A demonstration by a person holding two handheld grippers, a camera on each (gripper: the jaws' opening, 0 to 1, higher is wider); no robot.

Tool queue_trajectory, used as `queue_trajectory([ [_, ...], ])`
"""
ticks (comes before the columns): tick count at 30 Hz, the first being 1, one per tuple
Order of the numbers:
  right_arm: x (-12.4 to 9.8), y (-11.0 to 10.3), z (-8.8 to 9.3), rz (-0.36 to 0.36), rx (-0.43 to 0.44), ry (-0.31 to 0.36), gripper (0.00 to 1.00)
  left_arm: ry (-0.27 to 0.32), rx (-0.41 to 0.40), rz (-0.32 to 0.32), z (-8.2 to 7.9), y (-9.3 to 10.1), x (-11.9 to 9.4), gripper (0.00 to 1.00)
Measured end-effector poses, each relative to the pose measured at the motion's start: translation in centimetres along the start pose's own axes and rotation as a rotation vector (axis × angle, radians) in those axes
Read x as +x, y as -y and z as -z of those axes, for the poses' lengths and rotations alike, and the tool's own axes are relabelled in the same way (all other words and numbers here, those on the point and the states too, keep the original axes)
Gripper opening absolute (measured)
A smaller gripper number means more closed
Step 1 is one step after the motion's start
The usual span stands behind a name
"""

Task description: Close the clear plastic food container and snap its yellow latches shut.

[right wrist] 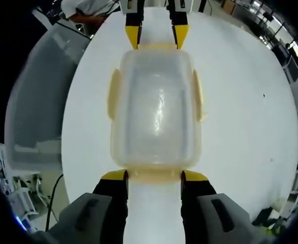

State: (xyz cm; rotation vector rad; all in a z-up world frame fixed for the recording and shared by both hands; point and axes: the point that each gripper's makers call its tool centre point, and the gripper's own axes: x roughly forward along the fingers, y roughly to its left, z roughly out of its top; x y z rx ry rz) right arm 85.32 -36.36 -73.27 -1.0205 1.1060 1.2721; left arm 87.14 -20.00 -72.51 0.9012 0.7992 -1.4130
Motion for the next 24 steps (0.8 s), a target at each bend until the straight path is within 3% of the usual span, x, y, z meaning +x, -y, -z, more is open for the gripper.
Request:
queue_trajectory([
  [24, 0.25, 0.18, 0.36, 0.007, 0.029, 0.013, 0.38, 0.014, 0.013, 0.016, 0.25, 0.26, 0.18, 0.34],
])
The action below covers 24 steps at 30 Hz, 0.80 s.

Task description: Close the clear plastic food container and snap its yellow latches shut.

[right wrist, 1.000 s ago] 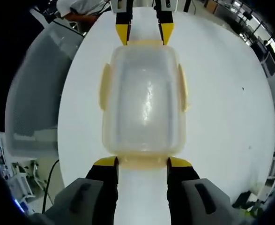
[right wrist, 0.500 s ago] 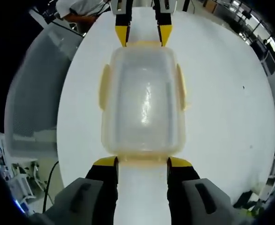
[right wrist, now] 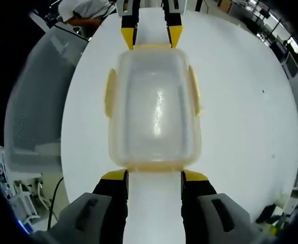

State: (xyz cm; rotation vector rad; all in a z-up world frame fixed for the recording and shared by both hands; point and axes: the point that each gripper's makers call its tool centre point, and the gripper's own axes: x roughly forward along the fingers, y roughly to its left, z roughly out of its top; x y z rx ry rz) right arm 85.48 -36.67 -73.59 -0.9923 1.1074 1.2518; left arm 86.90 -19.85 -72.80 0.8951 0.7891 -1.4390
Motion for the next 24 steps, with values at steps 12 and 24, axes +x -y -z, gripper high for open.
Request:
queue_trajectory([
  [12, -1.2, 0.1, -0.2, 0.032, 0.057, 0.037, 0.38, 0.000, -0.028, -0.018, 0.1, -0.1, -0.9, 0.36],
  [24, -2.6, -0.6, 0.1, 0.066, 0.133, 0.073, 0.37, -0.006, -0.128, -0.066, 0.1, 0.0, -2.1, 0.36],
])
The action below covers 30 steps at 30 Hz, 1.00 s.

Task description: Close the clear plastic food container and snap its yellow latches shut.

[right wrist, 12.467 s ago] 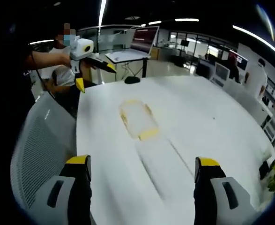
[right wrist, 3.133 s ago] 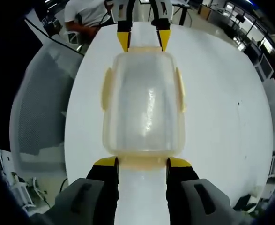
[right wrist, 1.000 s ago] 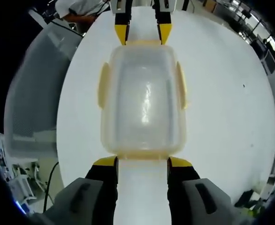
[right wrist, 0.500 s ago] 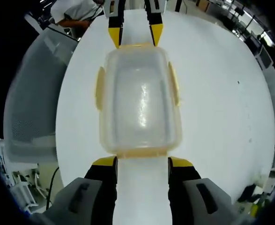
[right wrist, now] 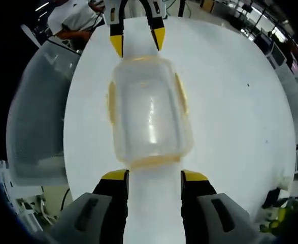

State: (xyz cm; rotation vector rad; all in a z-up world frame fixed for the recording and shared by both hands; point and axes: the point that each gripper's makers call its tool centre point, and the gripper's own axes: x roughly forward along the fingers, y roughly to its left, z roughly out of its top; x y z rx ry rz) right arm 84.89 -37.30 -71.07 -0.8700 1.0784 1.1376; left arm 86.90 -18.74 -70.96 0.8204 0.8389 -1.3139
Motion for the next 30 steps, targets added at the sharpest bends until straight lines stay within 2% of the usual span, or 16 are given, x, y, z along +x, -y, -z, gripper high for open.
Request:
queue_trajectory([
  [10, -0.9, -0.3, -0.1, 0.043, 0.154, 0.086, 0.36, 0.072, -0.150, -0.072, -0.9, -0.3, -0.8, 0.36],
  [15, -1.0, -0.3, -0.5, 0.070, 0.218, 0.129, 0.37, 0.085, -0.216, -0.108, -0.8, -0.3, -0.8, 0.36],
  [22, -0.6, -0.5, -0.7, 0.085, 0.312, 0.182, 0.38, 0.133, -0.380, -0.138, -1.0, 0.1, -0.7, 0.36],
  [30, -0.5, -0.2, -1.4, 0.119, 0.461, 0.256, 0.38, 0.198, -0.543, -0.183, -1.0, -0.1, -0.5, 0.35],
])
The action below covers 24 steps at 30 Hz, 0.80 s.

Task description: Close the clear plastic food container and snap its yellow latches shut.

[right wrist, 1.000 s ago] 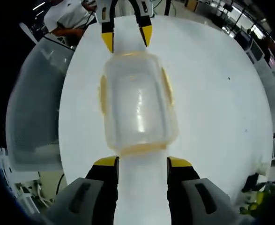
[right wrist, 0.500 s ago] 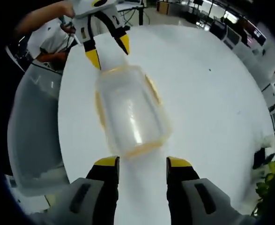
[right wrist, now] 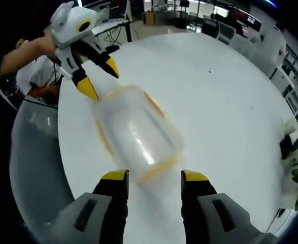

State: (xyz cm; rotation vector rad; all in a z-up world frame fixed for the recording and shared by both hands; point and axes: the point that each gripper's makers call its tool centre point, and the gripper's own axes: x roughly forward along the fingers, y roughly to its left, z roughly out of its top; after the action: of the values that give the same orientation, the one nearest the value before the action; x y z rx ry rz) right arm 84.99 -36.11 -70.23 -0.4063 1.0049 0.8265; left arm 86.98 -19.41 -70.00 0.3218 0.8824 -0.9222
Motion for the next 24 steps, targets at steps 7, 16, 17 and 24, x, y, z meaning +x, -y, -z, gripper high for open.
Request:
queue_trajectory([
  [7, 0.7, -0.1, 0.4, 0.024, 0.113, 0.038, 0.36, 0.019, -0.077, -0.019, 0.7, 0.2, 0.6, 0.34],
  [16, 1.5, -0.5, 0.1, 0.013, 0.191, 0.083, 0.36, 0.031, -0.154, 0.012, 0.8, 0.9, 1.4, 0.33],
  [17, 1.7, -0.6, 0.1, 0.009, 0.199, 0.081, 0.36, 0.029, -0.161, 0.019, 0.9, 1.1, 1.6, 0.33],
  [24, 2.1, -0.7, -0.2, -0.013, 0.270, 0.098, 0.37, 0.032, -0.181, 0.024, 1.0, 1.2, 1.9, 0.34],
])
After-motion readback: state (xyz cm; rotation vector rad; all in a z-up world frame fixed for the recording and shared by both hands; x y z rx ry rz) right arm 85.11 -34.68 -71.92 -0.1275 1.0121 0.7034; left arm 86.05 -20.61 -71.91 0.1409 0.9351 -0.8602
